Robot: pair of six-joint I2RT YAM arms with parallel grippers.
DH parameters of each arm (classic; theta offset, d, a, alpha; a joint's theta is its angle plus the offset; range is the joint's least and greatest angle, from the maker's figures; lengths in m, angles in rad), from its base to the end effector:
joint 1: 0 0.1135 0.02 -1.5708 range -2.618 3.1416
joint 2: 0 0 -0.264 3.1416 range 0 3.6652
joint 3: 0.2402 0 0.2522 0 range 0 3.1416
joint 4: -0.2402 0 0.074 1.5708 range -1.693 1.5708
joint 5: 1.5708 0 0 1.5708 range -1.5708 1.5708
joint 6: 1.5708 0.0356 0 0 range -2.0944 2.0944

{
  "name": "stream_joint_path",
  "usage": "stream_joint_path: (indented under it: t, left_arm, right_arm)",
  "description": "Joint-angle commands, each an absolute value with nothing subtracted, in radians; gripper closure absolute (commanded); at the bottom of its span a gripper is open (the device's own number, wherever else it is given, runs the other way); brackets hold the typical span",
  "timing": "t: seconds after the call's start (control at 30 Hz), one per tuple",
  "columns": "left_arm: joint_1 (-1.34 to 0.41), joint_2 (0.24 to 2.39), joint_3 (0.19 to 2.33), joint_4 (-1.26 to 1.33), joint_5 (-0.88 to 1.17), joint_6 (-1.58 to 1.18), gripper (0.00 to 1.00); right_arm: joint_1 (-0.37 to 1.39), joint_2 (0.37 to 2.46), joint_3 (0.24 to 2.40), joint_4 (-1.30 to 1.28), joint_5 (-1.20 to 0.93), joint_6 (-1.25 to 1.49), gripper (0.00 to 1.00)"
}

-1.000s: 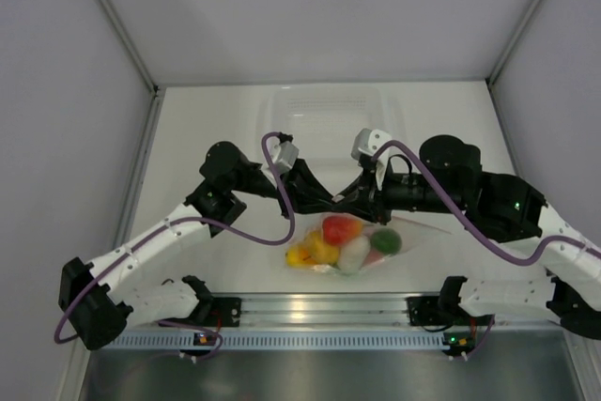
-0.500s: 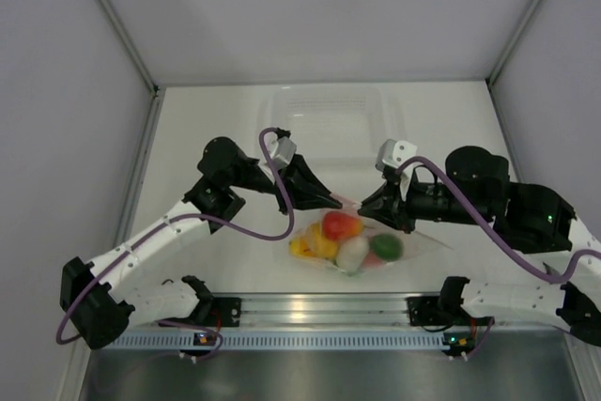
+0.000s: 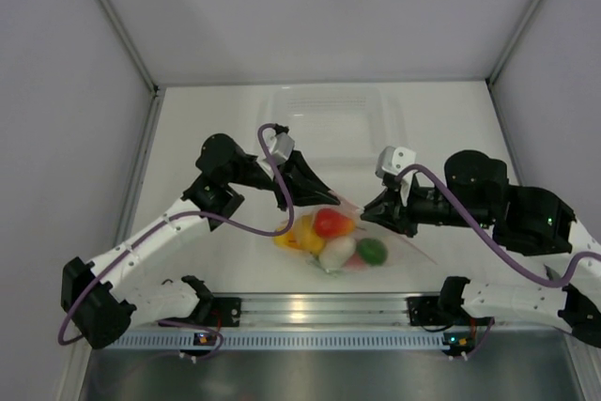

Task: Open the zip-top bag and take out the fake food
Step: Unzip the zipper food storage bag at the center of the board.

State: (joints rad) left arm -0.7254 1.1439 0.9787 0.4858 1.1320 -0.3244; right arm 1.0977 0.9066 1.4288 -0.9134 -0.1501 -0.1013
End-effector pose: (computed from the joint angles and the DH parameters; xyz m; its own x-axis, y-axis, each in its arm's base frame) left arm 0.1633 -0.1878 0.4008 -0.0712 -0.1178 -0.9905 0.9516 -0.3056 -0.0321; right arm 0.0593 0.1276 0.4539 -0.0775 -0.3708 -0.9255 -0.9559 0.2915 -0.0368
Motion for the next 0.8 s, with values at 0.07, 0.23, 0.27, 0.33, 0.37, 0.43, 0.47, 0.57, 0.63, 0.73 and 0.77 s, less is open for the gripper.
stream_joint_path:
  t: [0.07, 0.23, 0.27, 0.33, 0.37, 0.43, 0.47, 0.57, 0.63, 0.73, 0.77]
  left_arm:
    - [-0.693, 1.14, 1.031, 0.552, 1.114, -0.334, 1.0]
    - [-0.673, 1.14, 1.034, 0.552, 1.082, -0.345, 1.0]
    - [-0.667, 1.14, 1.034, 0.552, 1.075, -0.347, 1.0]
    - [-0.649, 1.143, 1.038, 0.552, 1.072, -0.354, 1.0]
    - [-0.643, 1.144, 1.04, 0.552, 1.069, -0.356, 1.0]
    - [-0.629, 1.153, 1.046, 0.552, 1.075, -0.362, 1.0]
    - [-0.629, 1.158, 1.051, 0.552, 1.091, -0.364, 1.0]
    - [-0.632, 1.164, 1.058, 0.552, 1.109, -0.371, 1.0]
    - [-0.637, 1.158, 1.06, 0.552, 1.12, -0.371, 1.0]
    - [-0.653, 1.151, 1.061, 0.552, 1.121, -0.374, 1.0]
    - [-0.66, 1.149, 1.062, 0.552, 1.12, -0.374, 1.0]
  right_arm:
    - [1.104, 0.844, 1.393, -0.968, -0.146, -0.104, 1.0]
    - [1.104, 0.81, 1.364, -0.976, -0.132, -0.089, 1.0]
    - [1.104, 0.793, 1.358, -0.974, -0.126, -0.081, 1.0]
    - [1.104, 0.776, 1.338, -0.974, -0.115, -0.077, 1.0]
    - [1.104, 0.763, 1.332, -0.974, -0.109, -0.069, 1.0]
    - [1.106, 0.747, 1.31, -0.973, -0.1, -0.063, 1.0]
    - [1.104, 0.746, 1.305, -0.966, -0.092, -0.057, 1.0]
    - [1.104, 0.753, 1.302, -0.936, -0.068, -0.052, 1.0]
    - [1.104, 0.77, 1.319, -0.908, -0.051, -0.043, 0.91]
    - [1.104, 0.805, 1.351, -0.867, -0.048, -0.049, 0.77]
    - [1.104, 0.816, 1.362, -0.853, -0.045, -0.051, 0.72]
